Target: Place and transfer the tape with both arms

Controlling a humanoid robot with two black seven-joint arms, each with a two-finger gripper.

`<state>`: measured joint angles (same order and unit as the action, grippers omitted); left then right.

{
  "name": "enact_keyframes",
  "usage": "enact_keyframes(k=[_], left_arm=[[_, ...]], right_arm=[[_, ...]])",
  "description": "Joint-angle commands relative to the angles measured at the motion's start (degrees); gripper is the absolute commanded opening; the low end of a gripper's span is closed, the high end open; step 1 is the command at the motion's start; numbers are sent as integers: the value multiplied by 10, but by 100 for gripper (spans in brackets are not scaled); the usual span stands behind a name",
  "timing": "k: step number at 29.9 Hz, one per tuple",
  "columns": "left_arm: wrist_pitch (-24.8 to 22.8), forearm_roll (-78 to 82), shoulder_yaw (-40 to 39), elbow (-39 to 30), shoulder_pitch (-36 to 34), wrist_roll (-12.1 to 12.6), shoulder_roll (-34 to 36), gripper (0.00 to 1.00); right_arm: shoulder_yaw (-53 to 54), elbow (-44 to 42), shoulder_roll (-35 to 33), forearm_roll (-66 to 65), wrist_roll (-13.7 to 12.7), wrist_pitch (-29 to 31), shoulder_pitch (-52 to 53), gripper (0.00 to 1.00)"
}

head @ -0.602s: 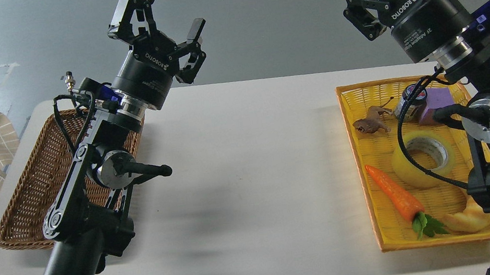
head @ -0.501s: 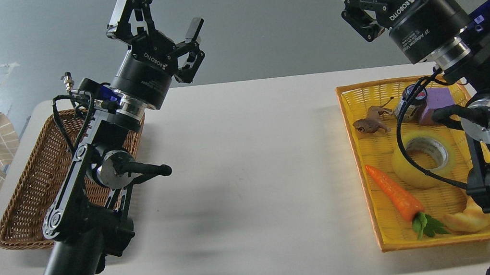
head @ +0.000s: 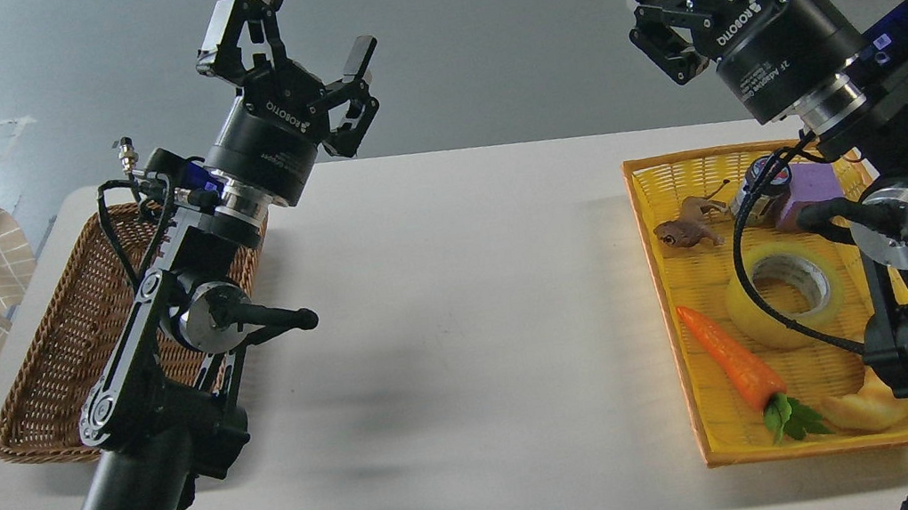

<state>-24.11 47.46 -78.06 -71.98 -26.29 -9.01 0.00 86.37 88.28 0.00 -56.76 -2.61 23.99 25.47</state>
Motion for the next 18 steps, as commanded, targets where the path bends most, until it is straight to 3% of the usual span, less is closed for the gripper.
enact_keyframes(k=[1, 18], left_arm=[[-1, 1, 0, 0, -1, 0, 0, 98], [-2, 1, 1, 0, -2, 2, 0, 98]], right_arm=[[-1, -2, 0, -1, -1, 0, -2, 100], [-8, -2, 0, 0, -1, 0, -3, 100]])
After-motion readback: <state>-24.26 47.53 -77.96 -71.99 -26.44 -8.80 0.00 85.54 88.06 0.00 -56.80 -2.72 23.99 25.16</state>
